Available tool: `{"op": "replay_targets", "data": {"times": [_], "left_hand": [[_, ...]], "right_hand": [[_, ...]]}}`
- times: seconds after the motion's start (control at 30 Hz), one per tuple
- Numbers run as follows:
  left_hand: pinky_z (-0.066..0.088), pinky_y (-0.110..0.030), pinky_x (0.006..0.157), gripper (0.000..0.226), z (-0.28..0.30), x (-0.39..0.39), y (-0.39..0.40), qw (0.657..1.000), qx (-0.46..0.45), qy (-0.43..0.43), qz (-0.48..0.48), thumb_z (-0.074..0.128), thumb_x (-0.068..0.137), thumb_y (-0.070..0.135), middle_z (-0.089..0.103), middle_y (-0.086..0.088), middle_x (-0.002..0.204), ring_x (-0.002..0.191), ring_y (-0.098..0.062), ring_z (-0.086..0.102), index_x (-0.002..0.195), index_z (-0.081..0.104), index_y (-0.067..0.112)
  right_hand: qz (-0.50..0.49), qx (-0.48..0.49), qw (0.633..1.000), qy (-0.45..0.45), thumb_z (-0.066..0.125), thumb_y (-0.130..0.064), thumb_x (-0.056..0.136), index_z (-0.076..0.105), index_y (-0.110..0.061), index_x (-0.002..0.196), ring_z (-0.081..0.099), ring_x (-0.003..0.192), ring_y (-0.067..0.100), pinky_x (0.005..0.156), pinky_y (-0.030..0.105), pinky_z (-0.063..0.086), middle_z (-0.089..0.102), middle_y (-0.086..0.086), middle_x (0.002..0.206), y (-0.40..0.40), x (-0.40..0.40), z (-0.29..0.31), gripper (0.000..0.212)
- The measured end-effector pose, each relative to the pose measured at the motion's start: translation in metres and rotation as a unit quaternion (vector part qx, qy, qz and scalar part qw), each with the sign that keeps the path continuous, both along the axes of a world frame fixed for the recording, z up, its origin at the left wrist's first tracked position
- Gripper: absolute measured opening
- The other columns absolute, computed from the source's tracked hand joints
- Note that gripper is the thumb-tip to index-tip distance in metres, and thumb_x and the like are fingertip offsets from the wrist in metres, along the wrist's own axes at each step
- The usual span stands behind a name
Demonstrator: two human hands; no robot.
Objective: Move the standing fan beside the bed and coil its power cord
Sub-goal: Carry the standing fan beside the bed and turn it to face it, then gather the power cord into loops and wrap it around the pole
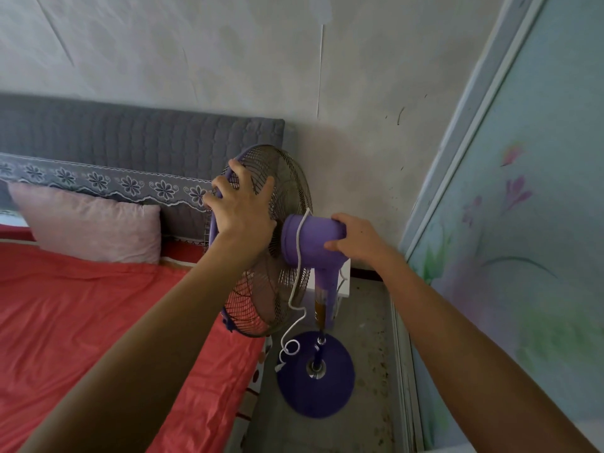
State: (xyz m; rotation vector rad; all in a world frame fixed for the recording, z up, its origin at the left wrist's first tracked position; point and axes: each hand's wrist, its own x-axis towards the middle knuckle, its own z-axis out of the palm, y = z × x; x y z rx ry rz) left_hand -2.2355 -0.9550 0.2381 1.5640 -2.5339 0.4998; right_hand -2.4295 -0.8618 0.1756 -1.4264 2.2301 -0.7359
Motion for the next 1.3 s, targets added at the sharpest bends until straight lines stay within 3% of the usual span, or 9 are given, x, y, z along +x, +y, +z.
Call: {"op": "replay_targets", "data": {"times": [0.27, 0.47, 0.53, 0.6, 0.7, 0.87, 1.03, 1.2, 1.3], "left_hand": [[0.029, -0.069, 0.102, 0.082, 0.000, 0.004, -0.002, 0.999, 0.016, 0.025, -0.023, 0.060, 0.083, 0.058, -0.008, -0.023, 0.159, 0.136, -0.053, 0.018, 0.150, 0.016, 0.041], [0.013, -0.071, 0.107, 0.074, 0.001, -0.008, 0.009, 0.996, 0.022, 0.066, -0.058, 0.064, 0.084, 0.032, -0.007, -0.027, 0.159, 0.142, -0.057, -0.006, 0.146, 0.025, 0.036], [0.020, -0.068, 0.106, 0.070, 0.000, -0.018, 0.018, 0.989, 0.000, 0.080, -0.124, 0.064, 0.081, 0.020, 0.004, -0.023, 0.158, 0.143, -0.051, 0.003, 0.143, 0.033, 0.030], [0.038, -0.058, 0.100, 0.052, -0.006, -0.028, 0.027, 0.974, 0.010, 0.100, -0.201, 0.060, 0.082, 0.013, 0.030, -0.022, 0.145, 0.131, -0.044, 0.031, 0.132, 0.047, 0.017], [0.049, -0.049, 0.090, 0.029, -0.020, -0.044, 0.027, 0.957, 0.131, 0.130, -0.225, 0.049, 0.091, 0.004, 0.049, -0.023, 0.121, 0.109, -0.041, 0.054, 0.120, 0.052, 0.001], [0.047, -0.047, 0.091, 0.027, -0.040, -0.065, 0.016, 0.961, 0.196, 0.139, -0.140, 0.047, 0.097, 0.009, 0.051, -0.028, 0.122, 0.108, -0.045, 0.058, 0.119, 0.055, -0.004], [0.048, -0.051, 0.085, 0.025, -0.046, -0.077, 0.010, 0.961, 0.198, 0.161, -0.106, 0.052, 0.089, 0.003, 0.056, -0.030, 0.118, 0.105, -0.050, 0.058, 0.111, 0.057, -0.006], [0.041, -0.052, 0.089, 0.024, -0.047, -0.092, 0.038, 0.961, 0.137, 0.111, -0.213, 0.054, 0.088, 0.009, 0.058, -0.019, 0.117, 0.109, -0.041, 0.054, 0.111, 0.057, 0.003], [0.032, -0.042, 0.083, 0.031, -0.054, -0.096, 0.068, 0.946, 0.115, 0.133, -0.272, 0.054, 0.080, 0.001, 0.065, -0.009, 0.104, 0.098, -0.033, 0.057, 0.110, 0.058, 0.011]], "right_hand": [[0.002, 0.001, 1.000, -0.001, 0.074, -0.026, 0.084, 0.047, -0.012, 0.138, 0.051, 0.108, 0.021, 0.084, 0.028, 0.039, 0.054, 0.012, 0.134, 0.002, 0.007, -0.001, 0.062], [-0.014, -0.018, 1.000, -0.010, 0.073, -0.029, 0.085, 0.045, -0.009, 0.140, 0.051, 0.123, 0.028, 0.090, 0.029, 0.038, 0.052, 0.013, 0.139, 0.010, 0.009, -0.003, 0.065], [-0.031, -0.030, 0.999, -0.031, 0.070, -0.034, 0.088, 0.039, -0.011, 0.147, 0.046, 0.132, 0.028, 0.102, 0.035, 0.038, 0.046, 0.011, 0.149, 0.013, 0.008, -0.004, 0.071], [-0.061, -0.054, 0.996, -0.040, 0.063, -0.040, 0.092, 0.036, -0.013, 0.149, 0.042, 0.137, 0.028, 0.111, 0.041, 0.034, 0.042, 0.009, 0.152, 0.019, 0.005, -0.006, 0.069], [-0.112, -0.090, 0.988, -0.052, 0.052, -0.041, 0.099, 0.042, -0.013, 0.145, 0.048, 0.132, 0.026, 0.110, 0.044, 0.040, 0.049, 0.008, 0.147, 0.031, -0.003, -0.009, 0.055], [-0.136, -0.075, 0.986, -0.067, 0.053, -0.027, 0.099, 0.050, -0.011, 0.139, 0.054, 0.125, 0.024, 0.105, 0.043, 0.046, 0.055, 0.009, 0.140, 0.064, -0.018, -0.033, 0.043], [-0.153, -0.031, 0.983, -0.093, 0.057, -0.016, 0.093, 0.053, -0.011, 0.137, 0.056, 0.115, 0.016, 0.089, 0.024, 0.041, 0.060, 0.007, 0.134, 0.092, -0.029, -0.068, 0.044], [-0.157, 0.014, 0.978, -0.133, 0.063, -0.017, 0.088, 0.059, -0.015, 0.129, 0.058, 0.101, 0.011, 0.081, 0.022, 0.044, 0.066, 0.002, 0.122, 0.113, -0.035, -0.106, 0.041], [-0.168, 0.042, 0.973, -0.150, 0.065, -0.015, 0.087, 0.058, -0.016, 0.129, 0.060, 0.101, 0.012, 0.084, 0.026, 0.051, 0.066, 0.001, 0.121, 0.121, -0.038, -0.128, 0.043]]}}
